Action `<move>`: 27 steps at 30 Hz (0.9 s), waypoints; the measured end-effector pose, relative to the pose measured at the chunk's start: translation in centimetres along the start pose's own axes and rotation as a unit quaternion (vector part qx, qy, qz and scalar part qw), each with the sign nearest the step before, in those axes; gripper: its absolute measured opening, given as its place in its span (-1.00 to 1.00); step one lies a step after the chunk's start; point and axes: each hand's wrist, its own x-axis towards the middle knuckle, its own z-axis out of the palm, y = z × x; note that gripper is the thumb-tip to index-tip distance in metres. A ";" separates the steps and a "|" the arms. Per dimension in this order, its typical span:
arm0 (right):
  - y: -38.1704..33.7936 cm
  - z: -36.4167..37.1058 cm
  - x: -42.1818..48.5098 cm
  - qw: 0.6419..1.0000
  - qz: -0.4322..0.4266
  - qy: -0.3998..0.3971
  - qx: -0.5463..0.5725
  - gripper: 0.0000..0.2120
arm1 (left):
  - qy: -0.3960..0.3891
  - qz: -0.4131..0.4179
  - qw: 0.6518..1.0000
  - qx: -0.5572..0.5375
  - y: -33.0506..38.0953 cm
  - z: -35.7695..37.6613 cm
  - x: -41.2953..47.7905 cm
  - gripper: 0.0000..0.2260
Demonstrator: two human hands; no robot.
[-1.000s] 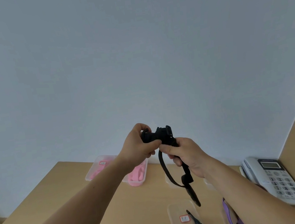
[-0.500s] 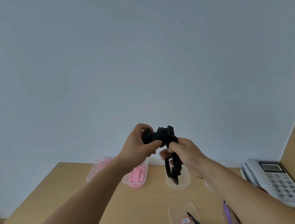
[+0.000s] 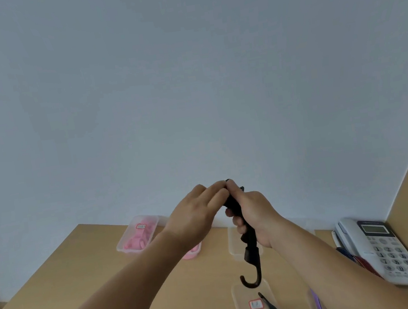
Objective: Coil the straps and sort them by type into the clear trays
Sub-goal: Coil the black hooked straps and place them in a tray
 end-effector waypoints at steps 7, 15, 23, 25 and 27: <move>-0.2 -1.2 0.5 0.994 -0.086 0.018 0.061 -0.67 | -0.016 -0.231 0.897 -0.377 0.7 -0.6 0.0 -0.34; 1.1 -1.3 0.8 0.990 -0.137 -0.029 0.005 -0.70 | -0.181 -0.400 0.680 -0.587 -0.7 -2.0 1.7 -0.67; 1.0 -0.3 1.2 0.988 -0.108 0.028 -0.107 -0.55 | -0.078 -0.339 0.899 -0.265 0.5 -0.6 2.3 -0.83; 0.9 0.0 1.1 0.989 -0.104 0.029 -0.103 -0.55 | -0.050 -0.276 0.946 -0.166 0.9 -0.3 2.3 -0.83; 0.9 0.0 0.9 0.993 -0.093 0.018 -0.068 -0.59 | -0.019 -0.207 0.973 -0.100 0.9 0.1 1.9 -0.70</move>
